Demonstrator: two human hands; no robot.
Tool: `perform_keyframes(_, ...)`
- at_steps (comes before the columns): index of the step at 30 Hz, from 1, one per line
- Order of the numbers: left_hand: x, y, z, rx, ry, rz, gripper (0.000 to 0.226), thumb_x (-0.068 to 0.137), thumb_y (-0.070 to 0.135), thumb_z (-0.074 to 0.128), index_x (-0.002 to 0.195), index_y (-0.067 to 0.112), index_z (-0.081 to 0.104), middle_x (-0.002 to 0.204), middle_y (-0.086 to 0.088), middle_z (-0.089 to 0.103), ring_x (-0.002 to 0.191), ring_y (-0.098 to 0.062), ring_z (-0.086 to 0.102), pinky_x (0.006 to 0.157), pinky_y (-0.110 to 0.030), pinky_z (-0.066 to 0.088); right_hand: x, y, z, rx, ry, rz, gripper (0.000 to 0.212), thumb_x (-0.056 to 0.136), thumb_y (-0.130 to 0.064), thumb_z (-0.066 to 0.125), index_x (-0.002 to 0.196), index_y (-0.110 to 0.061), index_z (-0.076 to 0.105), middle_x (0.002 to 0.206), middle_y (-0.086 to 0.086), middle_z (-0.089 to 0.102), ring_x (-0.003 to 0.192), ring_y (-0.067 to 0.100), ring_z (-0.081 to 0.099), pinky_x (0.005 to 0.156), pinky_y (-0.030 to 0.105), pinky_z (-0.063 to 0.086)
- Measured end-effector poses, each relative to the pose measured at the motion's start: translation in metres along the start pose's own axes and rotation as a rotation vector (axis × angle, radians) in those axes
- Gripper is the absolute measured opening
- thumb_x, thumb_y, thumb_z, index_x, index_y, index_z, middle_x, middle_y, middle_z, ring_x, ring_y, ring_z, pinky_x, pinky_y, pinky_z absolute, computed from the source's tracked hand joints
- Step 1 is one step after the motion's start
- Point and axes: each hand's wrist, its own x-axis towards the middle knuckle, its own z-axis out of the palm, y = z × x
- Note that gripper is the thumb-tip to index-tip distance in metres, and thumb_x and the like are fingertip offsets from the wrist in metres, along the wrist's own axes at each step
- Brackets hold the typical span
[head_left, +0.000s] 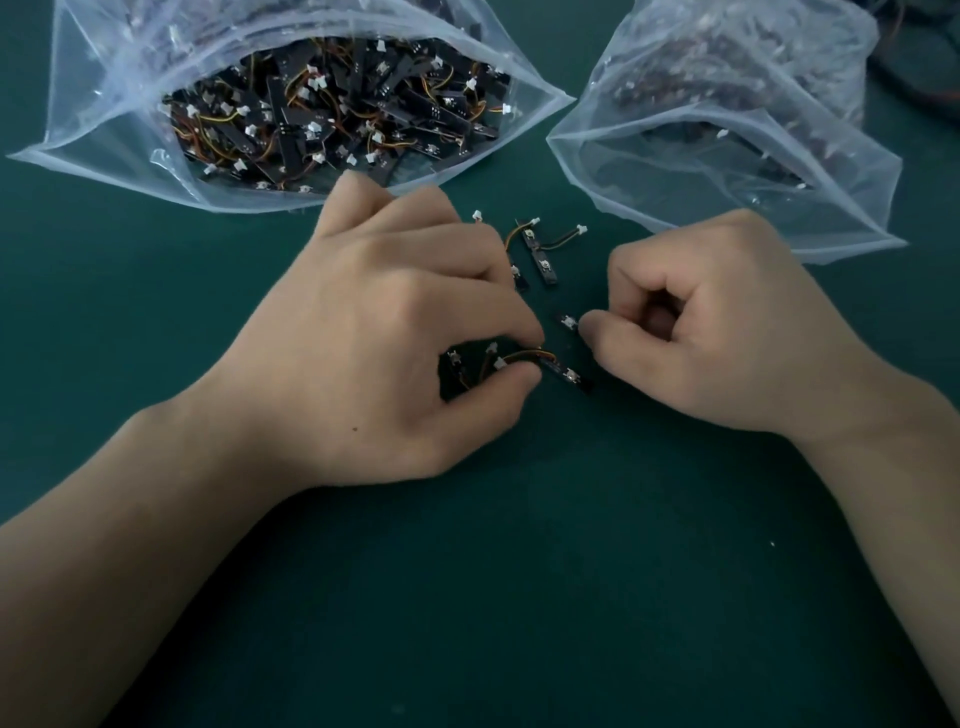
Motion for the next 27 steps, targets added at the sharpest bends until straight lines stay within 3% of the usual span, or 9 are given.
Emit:
perform_keyframes(3,-0.002,-0.008,0.002,0.081,-0.027,-0.005,0.014,0.088,0.039,0.072,0.092,0.028,0.079,0.094,0.011,0.067,0.093,-0.024,0.059,0.089,-0.044,0.026,0.0,-0.001,-0.002,0.089,0.051,-0.046,0.022,0.086,-0.029,0.071,0.068,-0.024,0.059,0.056,-0.01,0.051,0.056,0.019,0.052,0.053,0.021,0.033)
perform_keyframes(5,-0.004,-0.01,0.0,0.061,-0.029,-0.043,0.016,0.088,0.042,0.07,0.093,0.029,0.079,0.095,0.013,0.067,0.095,-0.022,0.057,0.09,-0.048,0.026,0.0,-0.004,-0.002,0.109,0.03,-0.116,0.005,0.084,-0.024,0.072,0.083,-0.021,0.068,0.071,-0.008,0.056,0.068,0.017,0.056,0.06,0.027,0.04)
perform_keyframes(7,-0.004,-0.008,0.001,0.064,-0.023,-0.065,0.015,0.087,0.043,0.07,0.09,0.03,0.078,0.094,0.014,0.067,0.095,-0.022,0.058,0.09,-0.047,0.024,0.0,-0.003,0.0,0.107,-0.005,-0.138,0.013,0.081,-0.021,0.072,0.094,-0.021,0.071,0.079,-0.008,0.056,0.075,0.017,0.057,0.064,0.033,0.043)
perform_keyframes(13,-0.002,-0.002,0.005,0.127,0.015,-0.098,0.02,0.091,0.048,0.069,0.085,0.031,0.077,0.088,0.013,0.066,0.093,-0.021,0.058,0.091,-0.044,0.022,-0.001,0.004,0.001,0.216,0.026,-0.068,0.022,0.082,-0.008,0.066,0.1,-0.02,0.069,0.071,-0.005,0.058,0.058,0.025,0.051,0.053,0.034,0.041)
perform_keyframes(16,-0.001,0.002,0.006,0.153,-0.011,-0.101,0.009,0.088,0.036,0.069,0.087,0.034,0.078,0.087,0.012,0.066,0.093,-0.021,0.056,0.089,-0.043,0.022,-0.001,0.005,0.004,0.261,0.034,-0.039,0.022,0.085,-0.007,0.063,0.101,-0.02,0.07,0.07,-0.003,0.062,0.051,0.025,0.052,0.05,0.036,0.042)
perform_keyframes(18,0.0,0.003,0.008,0.15,-0.01,-0.093,0.015,0.088,0.025,0.068,0.087,0.035,0.078,0.087,0.011,0.065,0.092,-0.021,0.056,0.089,-0.046,0.025,-0.001,0.005,0.005,0.27,0.038,-0.019,0.019,0.088,-0.007,0.062,0.1,-0.019,0.07,0.069,-0.002,0.064,0.051,0.026,0.056,0.05,0.037,0.043)
perform_keyframes(23,0.001,0.008,0.012,0.09,0.076,-0.071,0.034,0.091,0.005,0.069,0.095,0.037,0.081,0.1,0.011,0.065,0.093,-0.022,0.058,0.087,-0.046,0.027,0.001,0.003,0.004,0.261,0.056,-0.007,0.013,0.093,-0.013,0.062,0.096,-0.023,0.07,0.068,-0.004,0.064,0.055,0.023,0.06,0.05,0.027,0.043)
perform_keyframes(25,0.002,0.009,0.01,0.09,0.133,-0.1,0.027,0.094,0.01,0.068,0.101,0.033,0.078,0.103,0.011,0.066,0.094,-0.022,0.058,0.087,-0.044,0.025,0.001,0.003,0.004,0.248,0.058,-0.007,0.015,0.094,-0.012,0.062,0.095,-0.024,0.071,0.067,-0.005,0.063,0.057,0.021,0.058,0.051,0.019,0.04)
perform_keyframes(27,0.0,0.008,0.007,0.095,0.126,-0.116,0.006,0.094,0.028,0.067,0.095,0.03,0.073,0.101,0.011,0.065,0.096,-0.021,0.057,0.089,-0.041,0.023,0.001,0.003,0.004,0.237,0.063,-0.003,0.016,0.095,-0.011,0.061,0.094,-0.024,0.07,0.069,-0.007,0.062,0.058,0.017,0.057,0.053,0.014,0.037)
